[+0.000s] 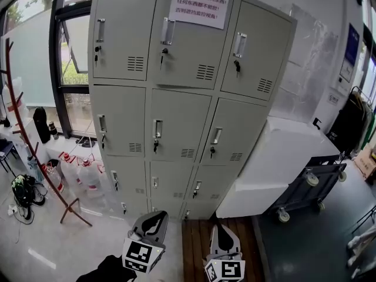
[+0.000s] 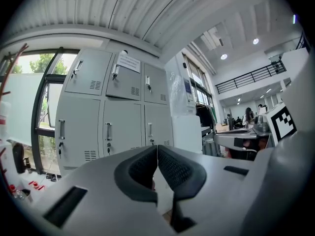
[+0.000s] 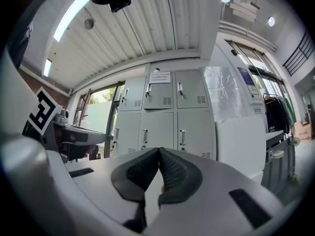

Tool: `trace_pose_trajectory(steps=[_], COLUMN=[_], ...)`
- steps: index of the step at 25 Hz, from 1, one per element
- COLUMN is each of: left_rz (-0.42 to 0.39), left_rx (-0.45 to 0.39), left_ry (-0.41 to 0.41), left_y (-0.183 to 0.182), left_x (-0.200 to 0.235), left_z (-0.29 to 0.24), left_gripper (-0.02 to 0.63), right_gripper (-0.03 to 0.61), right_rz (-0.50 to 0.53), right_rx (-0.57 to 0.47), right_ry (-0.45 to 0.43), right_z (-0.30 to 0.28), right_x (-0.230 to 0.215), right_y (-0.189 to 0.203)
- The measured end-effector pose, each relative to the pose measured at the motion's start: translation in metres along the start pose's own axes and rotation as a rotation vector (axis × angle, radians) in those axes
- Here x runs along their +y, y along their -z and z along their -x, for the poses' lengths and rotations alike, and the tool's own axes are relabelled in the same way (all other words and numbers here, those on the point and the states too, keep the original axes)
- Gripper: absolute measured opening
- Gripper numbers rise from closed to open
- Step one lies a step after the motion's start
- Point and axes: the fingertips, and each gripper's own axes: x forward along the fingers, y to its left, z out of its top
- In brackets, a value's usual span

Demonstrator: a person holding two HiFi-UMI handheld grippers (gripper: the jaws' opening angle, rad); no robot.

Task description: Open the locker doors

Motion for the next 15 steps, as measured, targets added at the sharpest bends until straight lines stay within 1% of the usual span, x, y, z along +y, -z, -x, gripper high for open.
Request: trace_pose_trajectory(steps=[2, 6, 11, 15], left_rz=[0.004, 0.008, 0.002, -0.001], left_rx=[-0.005, -0.007, -0.008, -0.014], left_ry=[-0.002, 0.006, 0.009, 0.004], left_y=[-0.001, 0.000, 0.001, -0.004], left_x=[0.008, 0.018, 0.031, 0.041], left_z=[-0.006, -0.024, -0.058, -0.098], left_gripper=[0.025, 0.025, 0.025, 0.025], right_gripper=[0.016, 0.015, 0.015, 0.015], right_rz=[0.009, 0.063, 0.061, 0.060], right_rx=[0.005, 0.059, 0.047, 0.040], right_ry=[-0.004, -0.020, -0.018, -0.026], right_z=[-0.009, -0.028, -0.064, -0.100], right_x=[0.001, -0.003, -0.015, -0.036], right_y=[0.002, 0.013, 0.016, 0.018])
